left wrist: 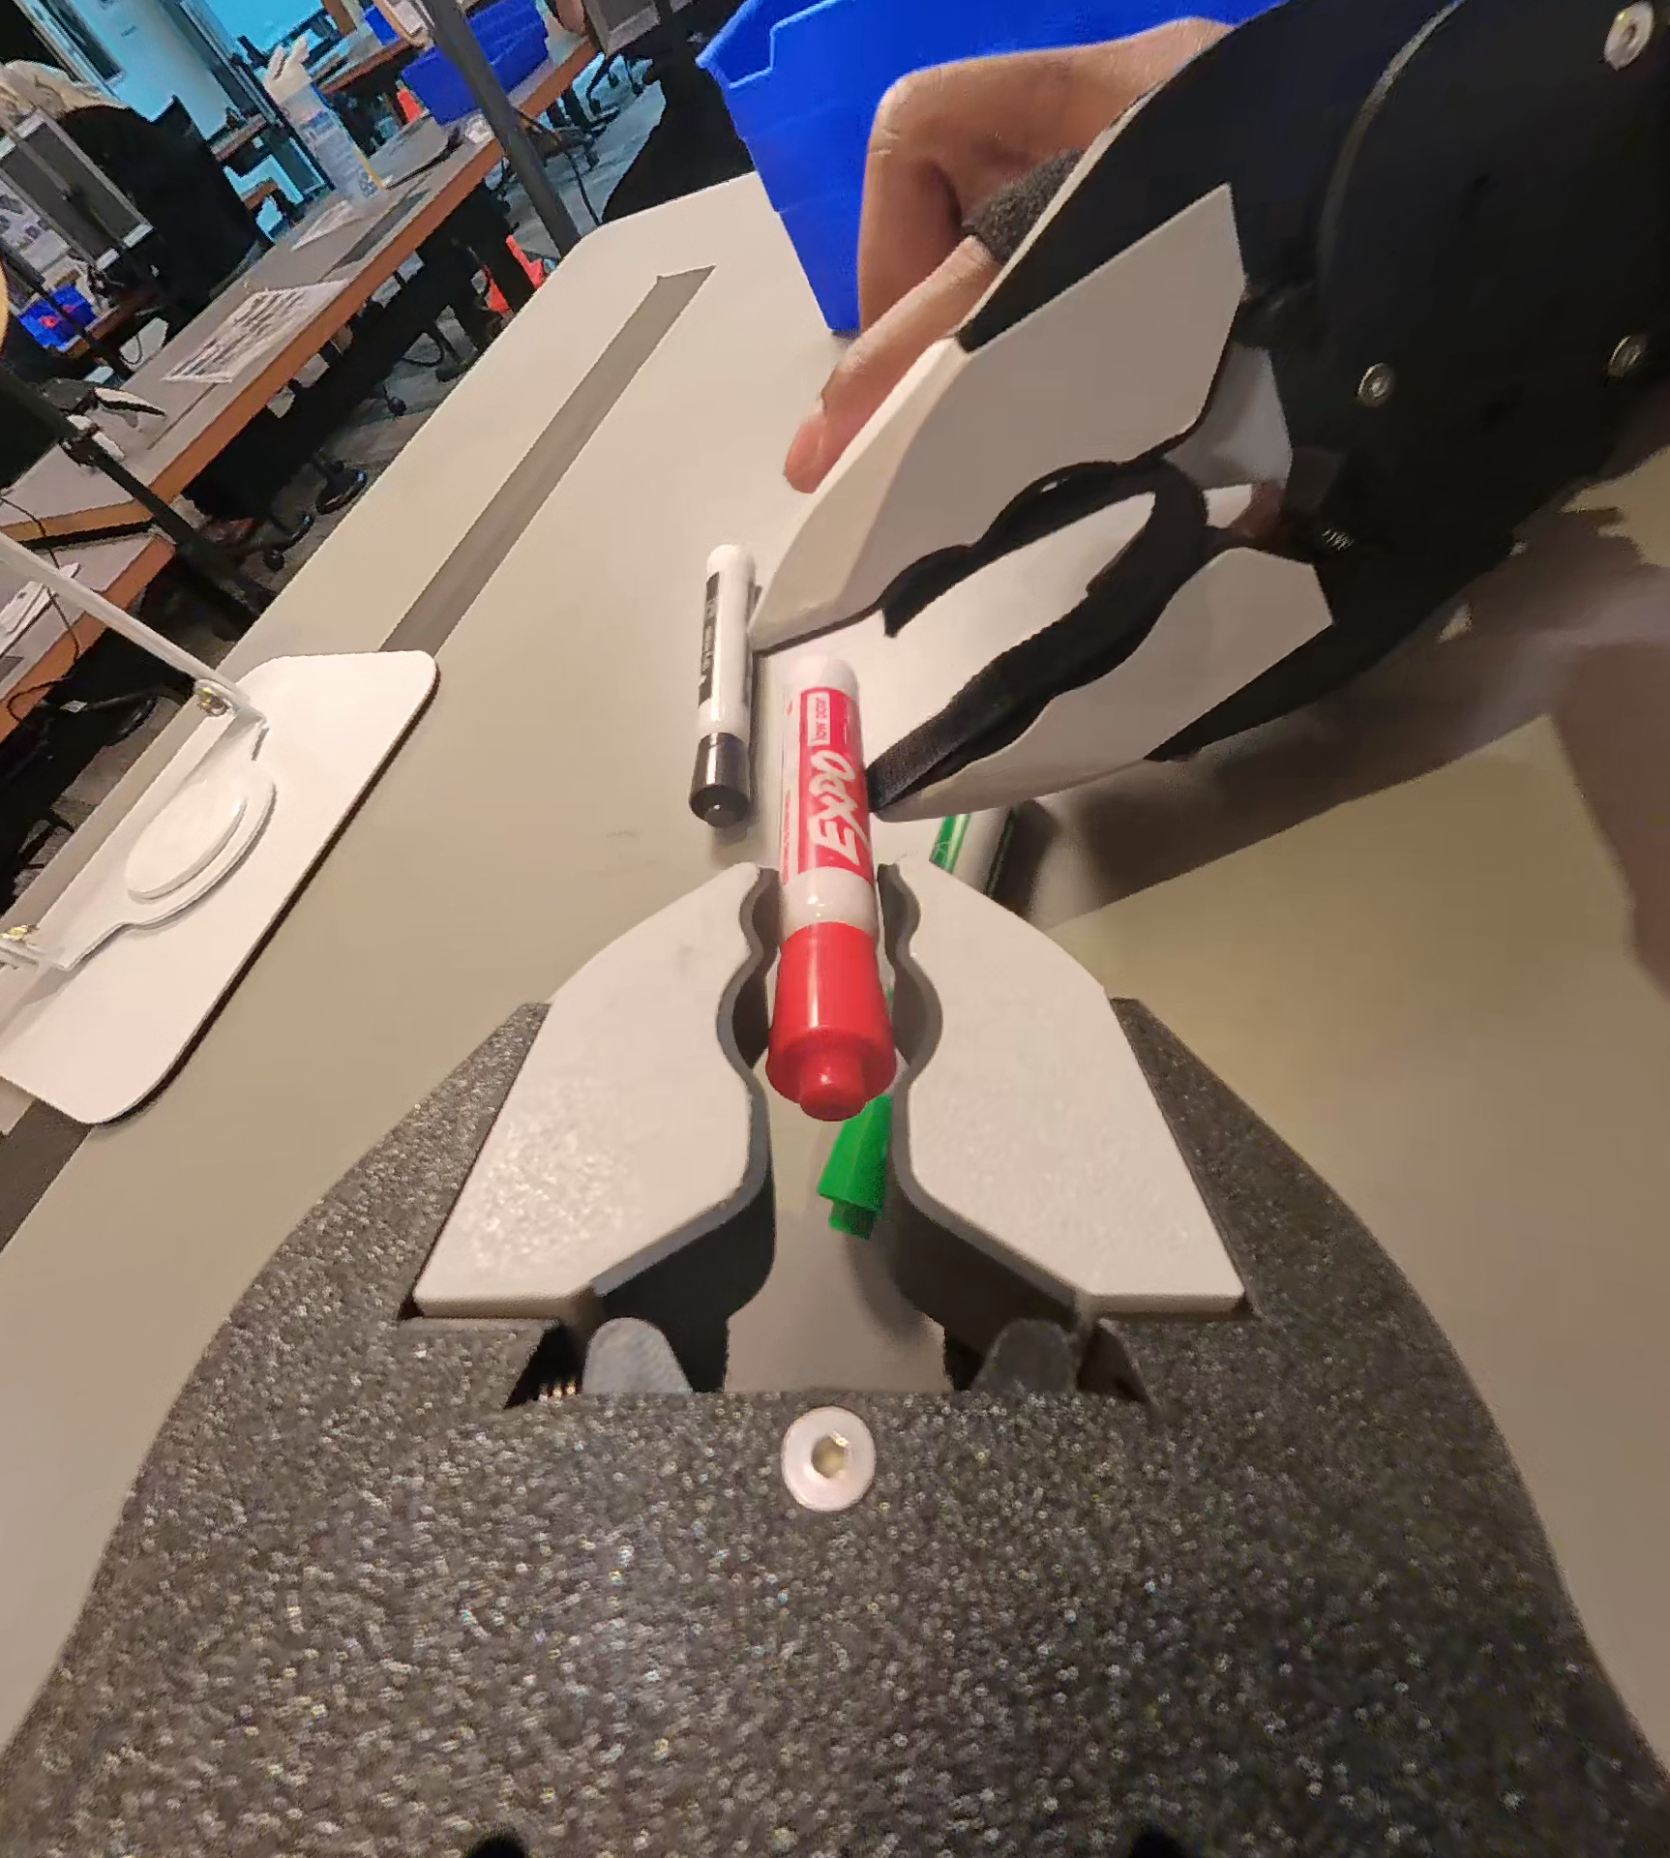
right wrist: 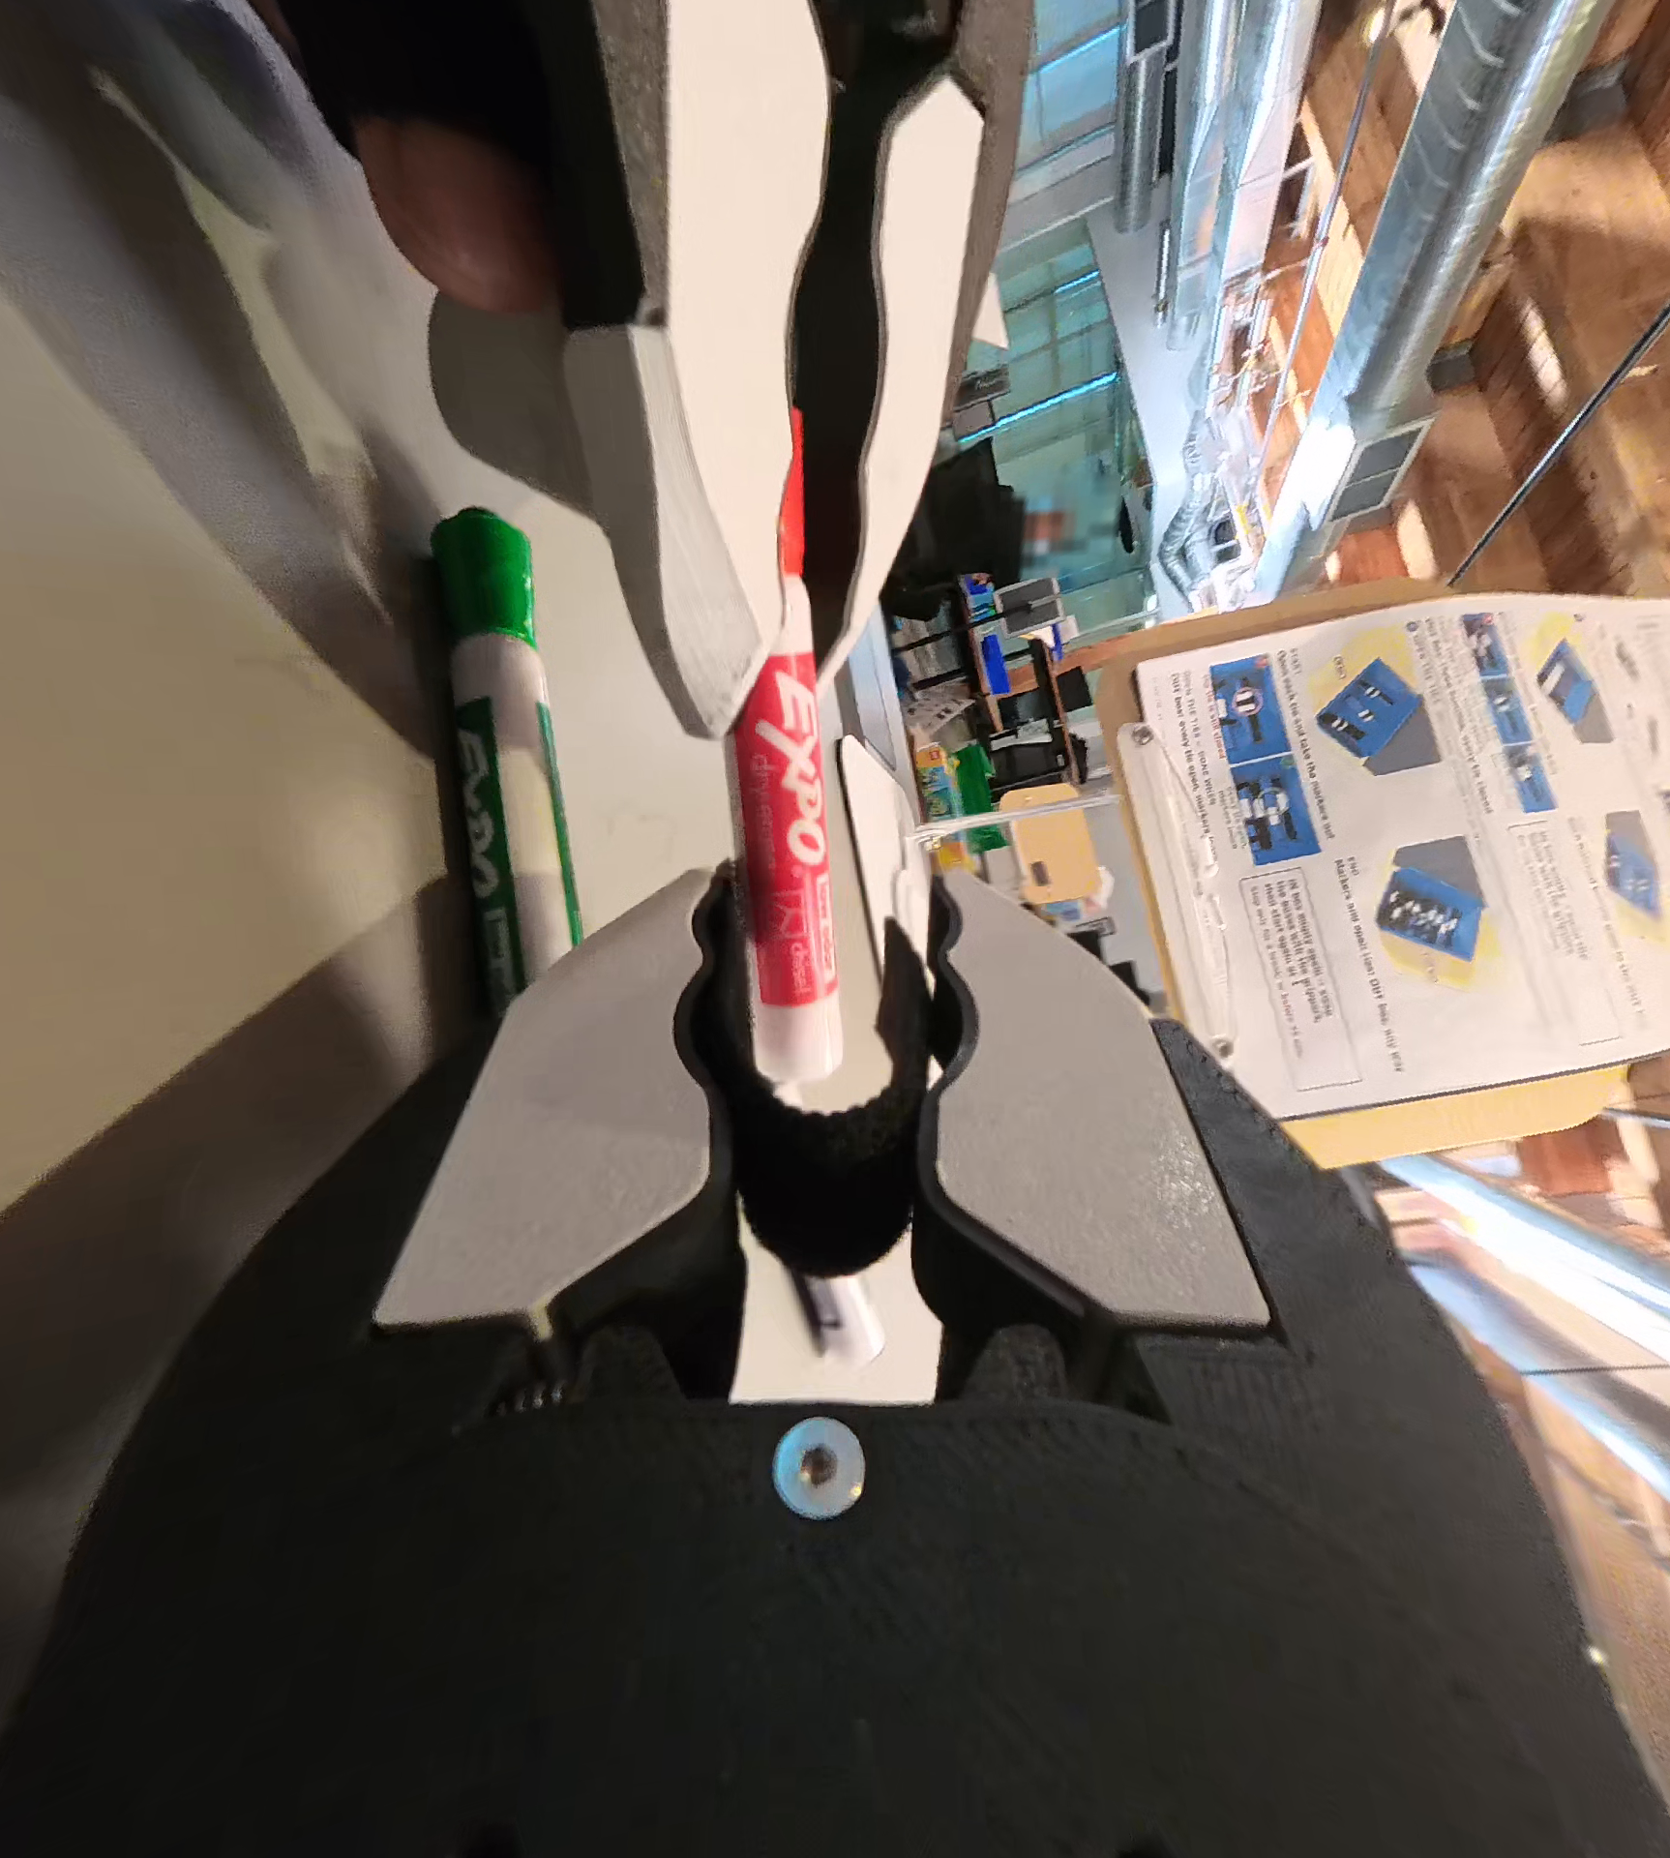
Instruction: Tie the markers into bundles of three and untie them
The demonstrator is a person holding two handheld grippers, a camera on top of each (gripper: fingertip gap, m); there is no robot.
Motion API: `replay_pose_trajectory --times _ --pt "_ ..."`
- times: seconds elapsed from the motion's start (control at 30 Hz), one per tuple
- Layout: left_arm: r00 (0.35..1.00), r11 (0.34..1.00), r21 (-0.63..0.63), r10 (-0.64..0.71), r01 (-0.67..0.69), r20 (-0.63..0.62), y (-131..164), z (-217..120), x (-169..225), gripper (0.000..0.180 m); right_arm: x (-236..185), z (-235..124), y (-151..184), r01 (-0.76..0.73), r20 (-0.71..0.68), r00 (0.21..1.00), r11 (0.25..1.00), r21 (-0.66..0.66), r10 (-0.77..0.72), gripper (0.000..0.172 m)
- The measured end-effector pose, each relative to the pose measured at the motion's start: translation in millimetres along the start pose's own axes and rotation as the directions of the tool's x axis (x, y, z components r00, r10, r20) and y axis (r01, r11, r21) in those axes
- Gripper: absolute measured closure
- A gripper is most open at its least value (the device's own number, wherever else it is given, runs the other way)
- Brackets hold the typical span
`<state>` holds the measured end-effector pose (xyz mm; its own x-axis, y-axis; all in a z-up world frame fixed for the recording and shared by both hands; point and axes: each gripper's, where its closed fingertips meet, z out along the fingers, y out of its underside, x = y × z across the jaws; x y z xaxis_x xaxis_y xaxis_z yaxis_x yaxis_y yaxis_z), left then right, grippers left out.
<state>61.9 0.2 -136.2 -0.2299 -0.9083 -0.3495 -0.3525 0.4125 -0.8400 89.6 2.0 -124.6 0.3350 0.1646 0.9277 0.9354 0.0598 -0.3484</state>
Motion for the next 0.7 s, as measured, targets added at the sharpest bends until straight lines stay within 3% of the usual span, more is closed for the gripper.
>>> replay_pose_trajectory --times 0.3,0.7 --pt "0.998 0.999 -0.021 -0.046 0.047 0.046 7 -3 -16 0.161 3 -3 10 -0.294 0.108 0.950 0.956 -0.024 0.294 0.133" --pt "0.997 0.997 -0.053 -0.062 0.060 -0.043 19 -5 -14 0.151 -1 0 15 -0.321 0.114 0.940 0.947 -0.031 0.322 0.133"
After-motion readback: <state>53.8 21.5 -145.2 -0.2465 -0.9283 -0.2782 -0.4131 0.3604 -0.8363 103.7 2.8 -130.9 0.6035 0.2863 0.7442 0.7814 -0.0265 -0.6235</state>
